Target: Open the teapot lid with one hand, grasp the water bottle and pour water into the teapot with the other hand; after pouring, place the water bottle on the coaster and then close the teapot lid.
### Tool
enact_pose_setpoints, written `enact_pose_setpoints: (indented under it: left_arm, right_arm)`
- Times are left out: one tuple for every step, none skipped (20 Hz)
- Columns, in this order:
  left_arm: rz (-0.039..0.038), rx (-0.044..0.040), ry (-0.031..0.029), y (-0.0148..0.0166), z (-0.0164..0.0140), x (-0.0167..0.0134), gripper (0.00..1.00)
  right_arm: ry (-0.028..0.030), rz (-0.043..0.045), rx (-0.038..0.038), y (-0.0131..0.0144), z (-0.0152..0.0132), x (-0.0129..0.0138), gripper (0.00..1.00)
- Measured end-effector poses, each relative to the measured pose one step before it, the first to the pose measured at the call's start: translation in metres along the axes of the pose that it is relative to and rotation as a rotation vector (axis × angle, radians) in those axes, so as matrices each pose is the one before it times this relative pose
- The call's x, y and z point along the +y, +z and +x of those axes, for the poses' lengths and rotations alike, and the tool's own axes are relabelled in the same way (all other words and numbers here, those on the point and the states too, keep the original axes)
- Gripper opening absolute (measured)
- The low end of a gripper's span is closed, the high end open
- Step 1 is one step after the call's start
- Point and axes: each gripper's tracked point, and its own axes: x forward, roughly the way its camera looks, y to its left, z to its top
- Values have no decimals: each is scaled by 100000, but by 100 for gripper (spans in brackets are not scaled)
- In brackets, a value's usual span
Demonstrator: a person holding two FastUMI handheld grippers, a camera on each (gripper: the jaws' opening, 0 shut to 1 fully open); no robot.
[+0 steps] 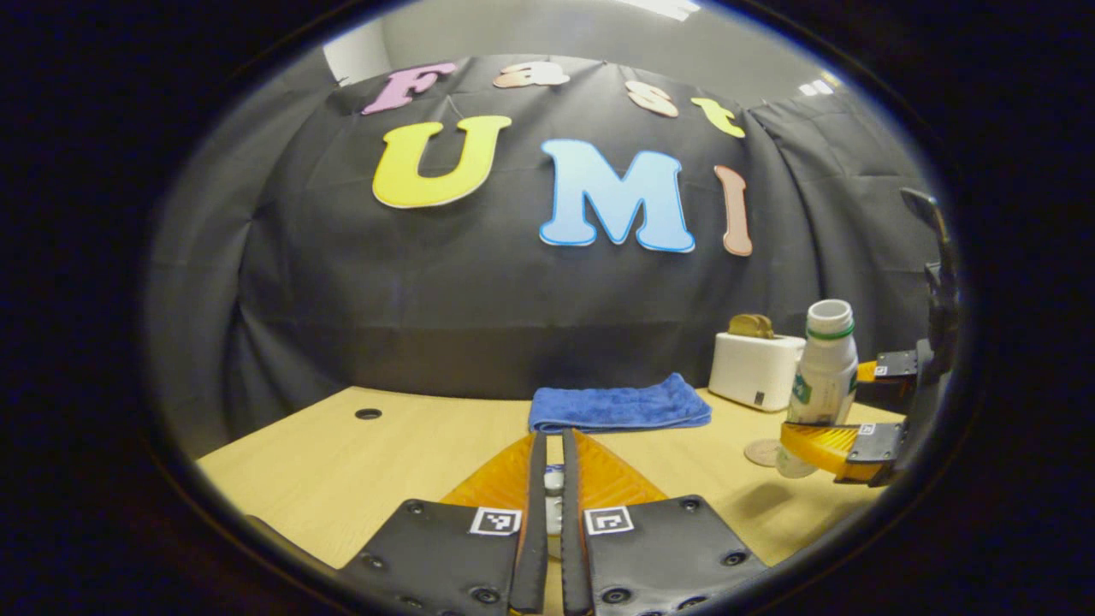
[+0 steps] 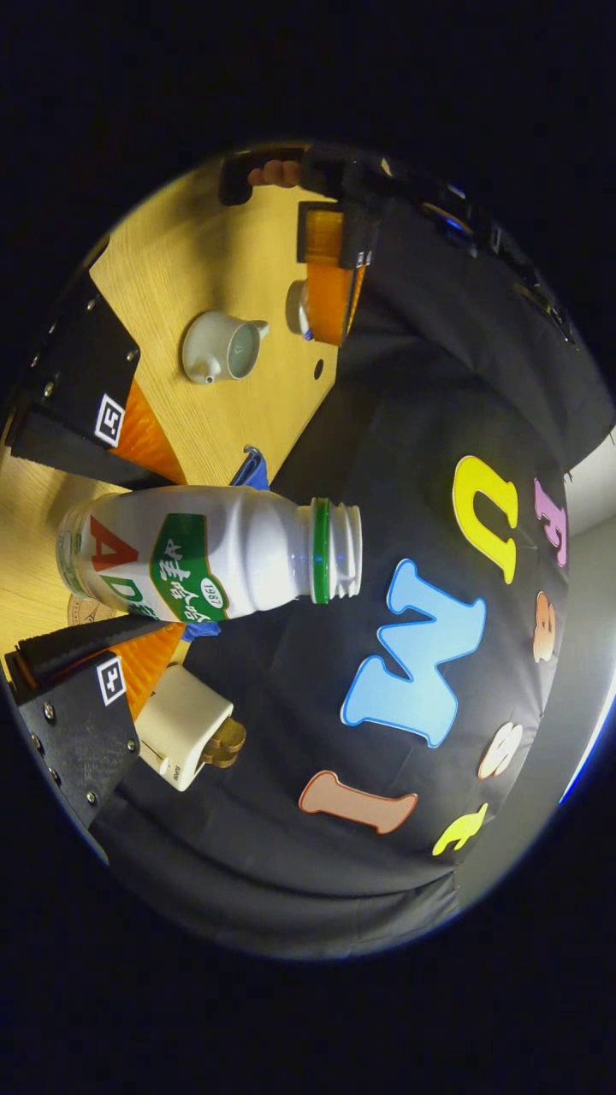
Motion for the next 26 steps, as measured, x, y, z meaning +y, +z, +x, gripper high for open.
enact_pose_setpoints:
  left_arm:
    - [1102,1545,307,-519,679,-288,17]
    - [1077,947,123,-521,560,-274,17]
    - [500,1028,434,-438,385,-115,17]
    - [-215,704,-106,-287,479,-312,17]
    - [-245,576,406,-250,351,-70,17]
    - [315,279,208,-184,300,-131,17]
    - [397,265,669,-90,356,63,17]
    - [-125,501,315,-311,238,-20,17]
    - [-384,606,-17,-256,365,-64,17]
    - [-472,512,-99,-218,104,-172,17]
    - [-98,576,145,-219,98,-19,17]
    - [54,197,82,-229,31,-101,17]
    - [236,-401,44,254,26,-52,17]
    - [73,-160,-116,46,76,45,17]
    - [-102,68,-70,-80,60,37,17]
    - [172,347,132,-214,79,-107,17]
    - [-5,571,-19,-184,158,-113,17]
    - [-517,445,78,-259,61,65,17]
    - [-624,180,-48,-163,44,15,17]
    - [-512,-213,78,0,29,-61,17]
    - [-157,-326,148,124,7,-6,17]
    - [85,-85,118,-5,-29,-59,17]
    - [51,251,-6,-51,18,-21,13]
    - [-295,145,106,-162,-6,-4,17]
    - [-209,621,-335,-160,37,-53,17]
    - [-16,-163,129,-57,-86,-39,17]
  right_arm:
    - [241,630,298,-203,52,-117,74]
    - [-184,438,194,-496,-145,-189,74]
    - [-226,578,275,-259,43,-310,74]
    - [-247,712,264,-235,12,-300,74]
    - [-439,667,263,-164,50,-364,74]
    - [-330,529,154,-178,1,-318,74]
    - [-416,379,270,-178,-57,-374,74]
    - [-501,330,143,-146,-1,-234,74]
    - [-558,133,158,-23,50,-275,74]
    - [-641,7,73,-95,58,-191,74]
    - [-569,60,71,-35,22,-294,74]
    - [-310,132,289,-82,63,-171,74]
    - [-365,138,341,-174,19,-235,74]
    - [-319,618,191,-38,37,-172,74]
    - [183,574,346,-157,-92,-34,74]
    - [-11,158,282,8,110,166,74]
    - [-149,-56,349,-56,19,-80,74]
    - [-292,10,174,-16,-15,-130,74]
    - [-374,46,180,-90,12,-206,74]
    - [-215,63,278,-36,-57,-89,74]
    - [-145,253,213,-212,-8,-32,74]
    - [-134,352,513,-146,77,-117,74]
    - [-161,788,659,-128,58,-64,74]
    - [-154,1772,391,-238,-156,-197,74]
    - [14,1951,177,-29,40,-25,74]
    - [-131,1956,481,-206,-85,-166,74]
